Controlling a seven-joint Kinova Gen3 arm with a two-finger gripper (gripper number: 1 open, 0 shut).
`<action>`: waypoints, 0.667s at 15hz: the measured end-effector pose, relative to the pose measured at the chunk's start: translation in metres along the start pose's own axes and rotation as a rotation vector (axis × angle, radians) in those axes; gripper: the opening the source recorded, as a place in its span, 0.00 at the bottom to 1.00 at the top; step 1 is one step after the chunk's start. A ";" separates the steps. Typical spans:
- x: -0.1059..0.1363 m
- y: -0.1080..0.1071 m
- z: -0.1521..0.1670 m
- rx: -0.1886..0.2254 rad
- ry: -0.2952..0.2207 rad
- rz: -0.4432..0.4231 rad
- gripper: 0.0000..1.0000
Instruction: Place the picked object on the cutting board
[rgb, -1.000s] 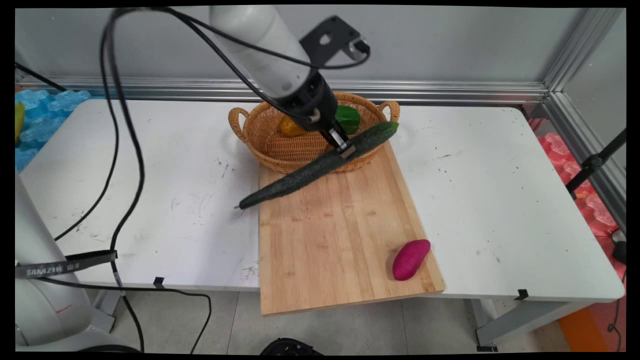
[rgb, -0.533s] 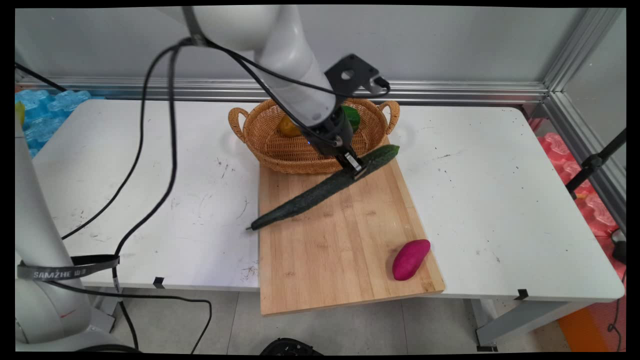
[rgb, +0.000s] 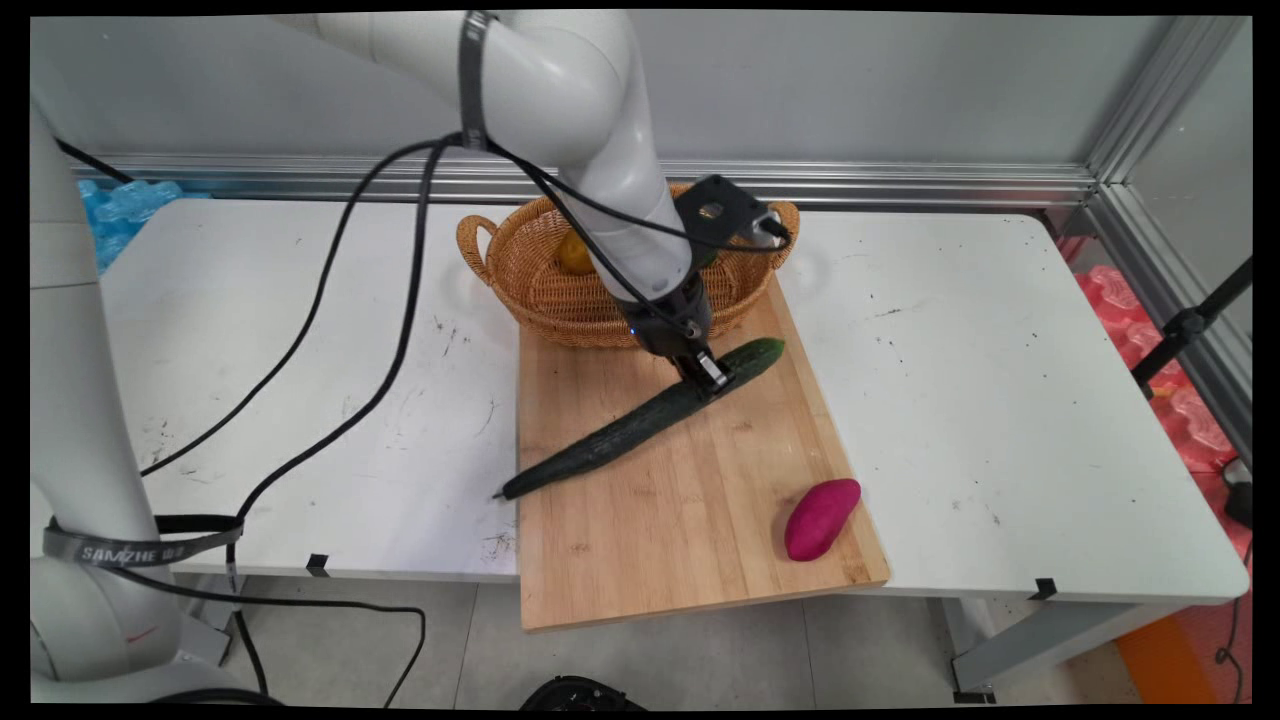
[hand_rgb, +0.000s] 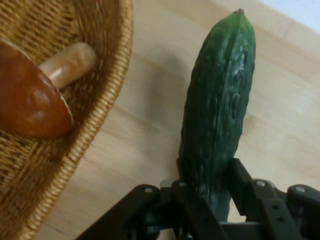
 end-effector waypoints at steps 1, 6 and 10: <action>0.001 0.000 0.004 0.000 -0.009 -0.001 0.00; 0.002 0.000 0.017 0.004 -0.031 0.004 1.00; 0.002 0.003 0.019 -0.005 -0.028 0.020 1.00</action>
